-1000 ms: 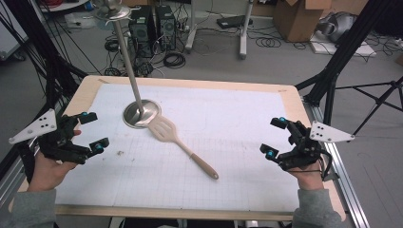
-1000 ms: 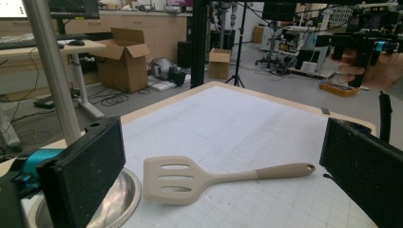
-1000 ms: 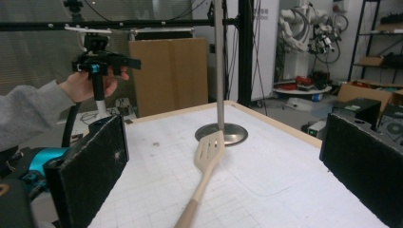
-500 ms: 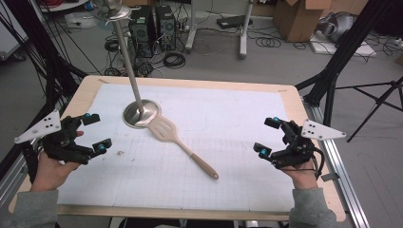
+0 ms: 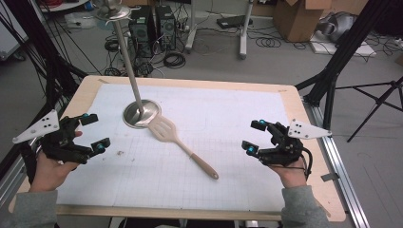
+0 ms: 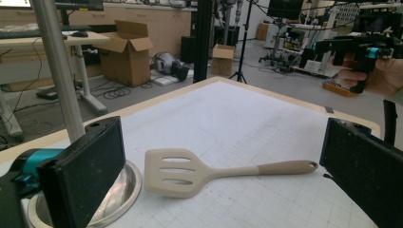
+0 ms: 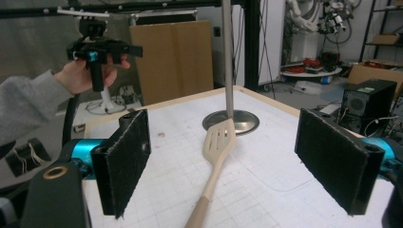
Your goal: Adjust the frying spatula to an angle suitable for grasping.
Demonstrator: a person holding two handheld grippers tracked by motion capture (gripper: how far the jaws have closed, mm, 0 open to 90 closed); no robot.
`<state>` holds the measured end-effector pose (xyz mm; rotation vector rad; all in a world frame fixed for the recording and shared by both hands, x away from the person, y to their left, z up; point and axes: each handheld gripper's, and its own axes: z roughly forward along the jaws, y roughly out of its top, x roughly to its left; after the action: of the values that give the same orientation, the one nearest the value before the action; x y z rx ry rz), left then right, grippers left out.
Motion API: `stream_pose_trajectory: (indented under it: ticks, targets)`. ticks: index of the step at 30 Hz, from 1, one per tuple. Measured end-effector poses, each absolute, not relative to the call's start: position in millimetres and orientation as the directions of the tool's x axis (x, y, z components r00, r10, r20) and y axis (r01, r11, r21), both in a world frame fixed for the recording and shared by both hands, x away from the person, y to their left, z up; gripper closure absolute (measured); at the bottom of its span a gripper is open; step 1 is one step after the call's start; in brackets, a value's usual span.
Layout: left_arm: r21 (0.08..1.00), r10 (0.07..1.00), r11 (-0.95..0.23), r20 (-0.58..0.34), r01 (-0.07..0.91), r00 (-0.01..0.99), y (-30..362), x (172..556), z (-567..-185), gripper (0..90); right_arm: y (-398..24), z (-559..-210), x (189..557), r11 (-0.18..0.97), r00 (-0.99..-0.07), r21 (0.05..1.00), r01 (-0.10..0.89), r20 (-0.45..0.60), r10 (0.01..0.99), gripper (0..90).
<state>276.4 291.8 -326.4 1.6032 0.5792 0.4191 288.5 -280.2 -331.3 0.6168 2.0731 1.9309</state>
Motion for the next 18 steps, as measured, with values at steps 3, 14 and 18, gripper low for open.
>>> stream_pose_trajectory:
  ticks: [3,14,18]
  targets:
    - [0.990,0.591,-0.057,-0.068,0.126,0.804,291.3,276.8,-327.4,1.8,-277.8,-333.6,290.0,0.033,-0.890,0.988,0.151,0.121,0.440,32.8]
    - [0.991,0.597,-0.046,-0.074,0.126,0.799,294.5,274.8,-328.1,1.8,-260.8,-341.7,292.4,0.110,-0.895,0.981,0.157,0.095,0.435,62.3]
    - [0.991,0.595,-0.053,-0.070,0.126,0.801,293.6,274.3,-328.7,1.8,-258.9,-344.0,293.2,0.115,-0.892,0.981,0.153,0.087,0.443,69.7]
